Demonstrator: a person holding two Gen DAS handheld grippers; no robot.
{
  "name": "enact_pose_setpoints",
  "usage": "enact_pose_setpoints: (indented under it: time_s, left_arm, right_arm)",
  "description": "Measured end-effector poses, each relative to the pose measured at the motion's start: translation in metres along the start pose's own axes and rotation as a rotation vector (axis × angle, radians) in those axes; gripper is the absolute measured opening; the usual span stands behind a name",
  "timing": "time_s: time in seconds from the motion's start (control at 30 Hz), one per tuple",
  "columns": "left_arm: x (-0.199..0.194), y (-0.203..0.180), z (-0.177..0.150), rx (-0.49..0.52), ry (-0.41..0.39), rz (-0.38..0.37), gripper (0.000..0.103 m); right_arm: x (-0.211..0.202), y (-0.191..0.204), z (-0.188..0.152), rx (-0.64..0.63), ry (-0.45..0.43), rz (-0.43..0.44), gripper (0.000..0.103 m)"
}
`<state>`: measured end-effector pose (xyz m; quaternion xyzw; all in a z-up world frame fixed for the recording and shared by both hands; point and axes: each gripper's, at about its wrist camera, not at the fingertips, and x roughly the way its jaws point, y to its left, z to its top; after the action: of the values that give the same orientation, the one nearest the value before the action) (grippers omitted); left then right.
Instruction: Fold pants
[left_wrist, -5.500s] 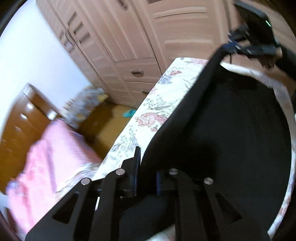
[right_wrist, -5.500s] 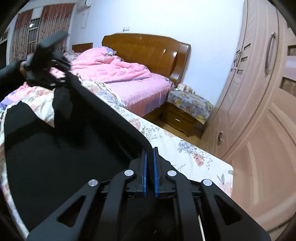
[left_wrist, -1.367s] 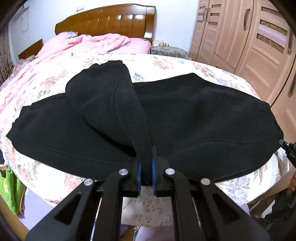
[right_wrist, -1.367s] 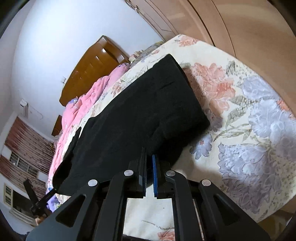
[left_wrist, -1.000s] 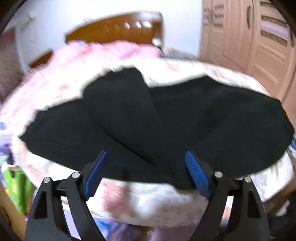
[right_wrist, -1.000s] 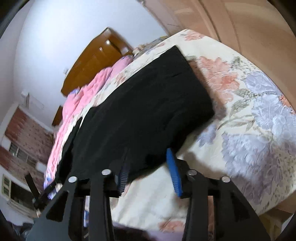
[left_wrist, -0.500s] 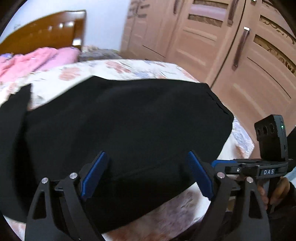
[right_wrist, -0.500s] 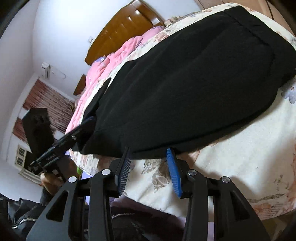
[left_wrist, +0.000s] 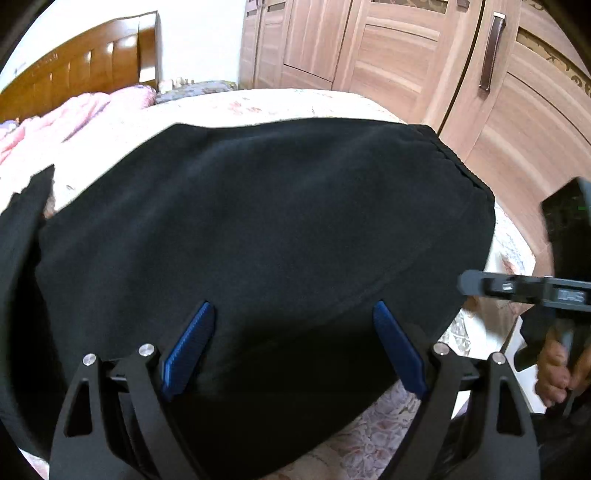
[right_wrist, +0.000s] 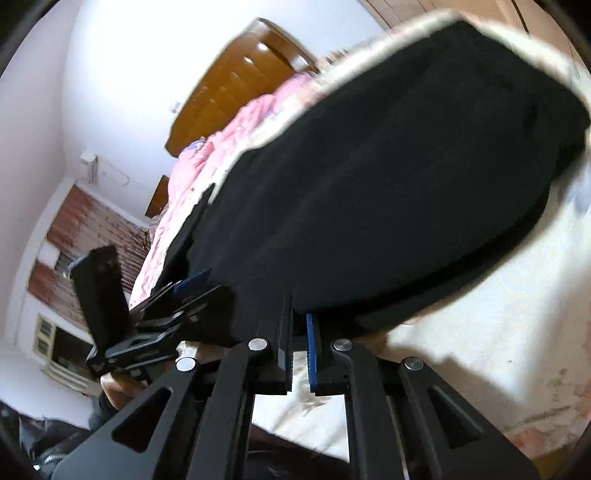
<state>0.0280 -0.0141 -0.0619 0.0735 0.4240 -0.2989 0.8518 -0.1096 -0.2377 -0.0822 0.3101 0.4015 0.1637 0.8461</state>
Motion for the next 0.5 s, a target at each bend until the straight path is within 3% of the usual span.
enact_pose_setpoints:
  time_s: [0.07, 0.2, 0.3, 0.37, 0.4, 0.43, 0.47, 0.5]
  left_arm:
    - [-0.009, -0.003, 0.002, 0.014, -0.024, -0.008, 0.088]
    - [0.000, -0.006, 0.001, 0.048, 0.003, 0.025, 0.088]
    - [0.011, -0.007, -0.004, 0.055, 0.021, 0.031, 0.091]
    - [0.011, -0.005, -0.003, 0.062, 0.026, 0.034, 0.091]
    - [0.010, -0.005, -0.001, 0.061, 0.028, 0.042, 0.091]
    - [0.008, -0.006, -0.002, 0.061, 0.024, 0.048, 0.091]
    - [0.005, -0.006, 0.000, 0.063, 0.015, 0.053, 0.091]
    - [0.001, -0.007, 0.001, 0.069, 0.005, 0.057, 0.091]
  right_arm:
    - [-0.008, 0.007, 0.001, -0.030, -0.006, -0.017, 0.008]
    - [0.008, -0.019, -0.009, 0.034, 0.074, -0.061, 0.007]
    - [0.004, -0.030, -0.012, 0.084, 0.059, -0.013, 0.008]
    - [0.002, -0.028, -0.011, 0.075, 0.078, -0.016, 0.020]
    - [0.001, -0.025, -0.011, 0.066, 0.102, -0.014, 0.034]
    - [-0.005, -0.019, -0.011, 0.042, 0.121, -0.025, 0.059]
    - [-0.013, -0.014, -0.011, 0.012, 0.108, -0.060, 0.068]
    - [-0.025, -0.009, -0.010, -0.032, 0.074, -0.108, 0.072]
